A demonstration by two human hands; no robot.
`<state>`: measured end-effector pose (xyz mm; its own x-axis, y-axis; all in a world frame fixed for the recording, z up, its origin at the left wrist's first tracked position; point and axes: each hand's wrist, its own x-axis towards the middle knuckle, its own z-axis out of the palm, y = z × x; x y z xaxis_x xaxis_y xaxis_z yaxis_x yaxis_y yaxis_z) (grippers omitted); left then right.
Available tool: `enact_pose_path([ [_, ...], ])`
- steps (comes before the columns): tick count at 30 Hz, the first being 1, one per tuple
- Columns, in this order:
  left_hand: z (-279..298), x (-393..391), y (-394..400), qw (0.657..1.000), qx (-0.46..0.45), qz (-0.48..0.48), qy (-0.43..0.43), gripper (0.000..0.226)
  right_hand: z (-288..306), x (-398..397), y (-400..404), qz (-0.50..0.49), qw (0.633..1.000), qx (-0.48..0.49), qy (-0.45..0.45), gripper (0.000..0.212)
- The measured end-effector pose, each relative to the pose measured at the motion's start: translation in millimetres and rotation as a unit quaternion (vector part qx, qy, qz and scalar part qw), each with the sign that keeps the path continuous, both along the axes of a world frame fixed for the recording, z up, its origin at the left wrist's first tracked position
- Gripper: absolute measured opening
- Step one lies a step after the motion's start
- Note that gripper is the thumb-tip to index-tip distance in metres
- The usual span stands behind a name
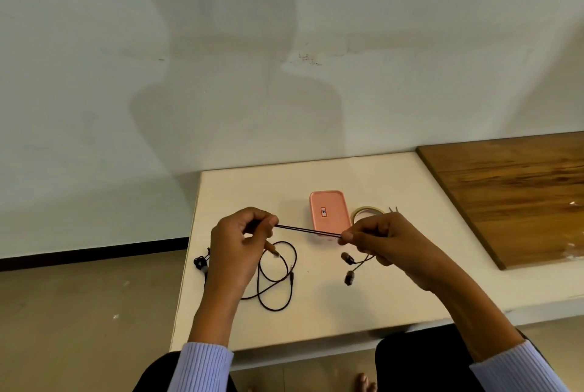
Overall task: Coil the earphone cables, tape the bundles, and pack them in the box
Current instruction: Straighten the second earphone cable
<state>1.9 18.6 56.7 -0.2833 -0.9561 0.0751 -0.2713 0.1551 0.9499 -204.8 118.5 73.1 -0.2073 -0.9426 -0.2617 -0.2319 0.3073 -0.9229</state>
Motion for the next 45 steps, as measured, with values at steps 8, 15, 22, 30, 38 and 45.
enact_pose_path([
  [8, -9, -5, 0, 0.998, -0.031, 0.057, -0.01, 0.009, -5, 9, -3, 0.064, 0.997, 0.026, 0.038, 0.016],
  [15, -12, -6, -3, 0.996, -0.035, 0.075, -0.014, 0.008, -10, 12, -5, 0.11, 0.985, 0.032, 0.127, 0.013],
  [22, -9, -5, 5, 0.997, -0.015, -0.029, -0.073, 0.025, -17, 14, -6, 0.074, 0.987, 0.001, 0.142, 0.018],
  [30, -12, -32, 26, 0.987, 0.017, -0.159, -0.026, 0.012, -19, 28, -12, 0.069, 0.99, -0.034, 0.114, 0.023],
  [38, -9, -16, 9, 0.998, -0.058, -0.027, 0.01, 0.006, -16, 9, -9, 0.011, 0.999, -0.017, 0.049, 0.015],
  [45, -13, -1, -2, 0.997, -0.056, 0.046, 0.032, 0.006, -21, -5, -4, -0.011, 1.0, 0.024, 0.015, 0.016],
])
